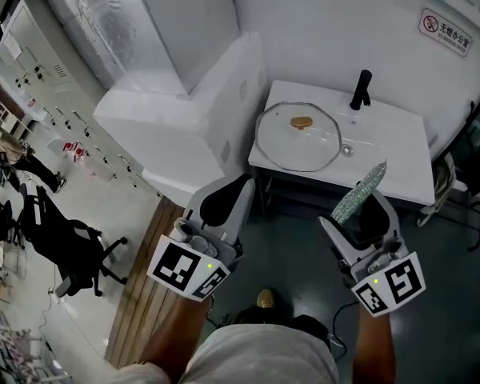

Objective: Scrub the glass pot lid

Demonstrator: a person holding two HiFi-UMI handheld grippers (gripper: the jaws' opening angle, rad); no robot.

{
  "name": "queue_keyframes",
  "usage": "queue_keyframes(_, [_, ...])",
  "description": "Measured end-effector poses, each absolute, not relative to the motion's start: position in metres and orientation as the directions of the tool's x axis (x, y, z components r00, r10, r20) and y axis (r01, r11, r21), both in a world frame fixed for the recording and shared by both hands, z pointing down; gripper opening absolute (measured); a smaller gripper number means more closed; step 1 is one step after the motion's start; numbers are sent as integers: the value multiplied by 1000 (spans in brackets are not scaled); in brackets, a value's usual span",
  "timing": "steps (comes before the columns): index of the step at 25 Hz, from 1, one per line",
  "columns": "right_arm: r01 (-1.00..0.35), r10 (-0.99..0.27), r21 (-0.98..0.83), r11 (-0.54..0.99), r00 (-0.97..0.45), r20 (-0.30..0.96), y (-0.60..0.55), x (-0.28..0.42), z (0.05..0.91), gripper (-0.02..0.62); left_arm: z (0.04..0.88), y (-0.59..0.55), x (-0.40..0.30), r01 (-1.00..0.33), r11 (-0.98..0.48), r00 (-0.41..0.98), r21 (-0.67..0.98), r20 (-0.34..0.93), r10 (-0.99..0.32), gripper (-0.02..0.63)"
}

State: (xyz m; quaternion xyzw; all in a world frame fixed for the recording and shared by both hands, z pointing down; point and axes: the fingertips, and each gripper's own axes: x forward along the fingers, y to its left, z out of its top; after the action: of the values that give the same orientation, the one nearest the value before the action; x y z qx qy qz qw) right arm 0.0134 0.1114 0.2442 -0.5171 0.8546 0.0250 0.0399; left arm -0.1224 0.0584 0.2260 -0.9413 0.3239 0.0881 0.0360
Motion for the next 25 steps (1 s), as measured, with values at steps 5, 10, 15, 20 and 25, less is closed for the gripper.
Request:
queue_keyframes(5, [-895, -892, -4, 447, -445, -74, 80, 12, 252, 348, 235, 22, -123, -602, -799, 785, 1, -181, -592, 15])
queue_keyframes(10, [-898, -896, 6, 440, -440, -54, 60, 12, 252, 348, 238, 2, -121, -594, -804, 789, 18, -179, -587, 15])
queue_keyframes(15, [-895, -893, 20, 445, -445, -58, 42, 22, 250, 348, 239, -16, -115, -605, -796, 780, 22, -184, -598, 15])
queue_keyframes(20, [-887, -884, 18, 462, -462, -68, 15, 35, 251, 348, 243, -39, -104, -621, -783, 771, 15, -168, -614, 15])
queue_keyframes(25, [-874, -872, 17, 485, -485, -71, -20, 55, 252, 348, 245, -71, -88, -650, -760, 751, 8, -151, -643, 15])
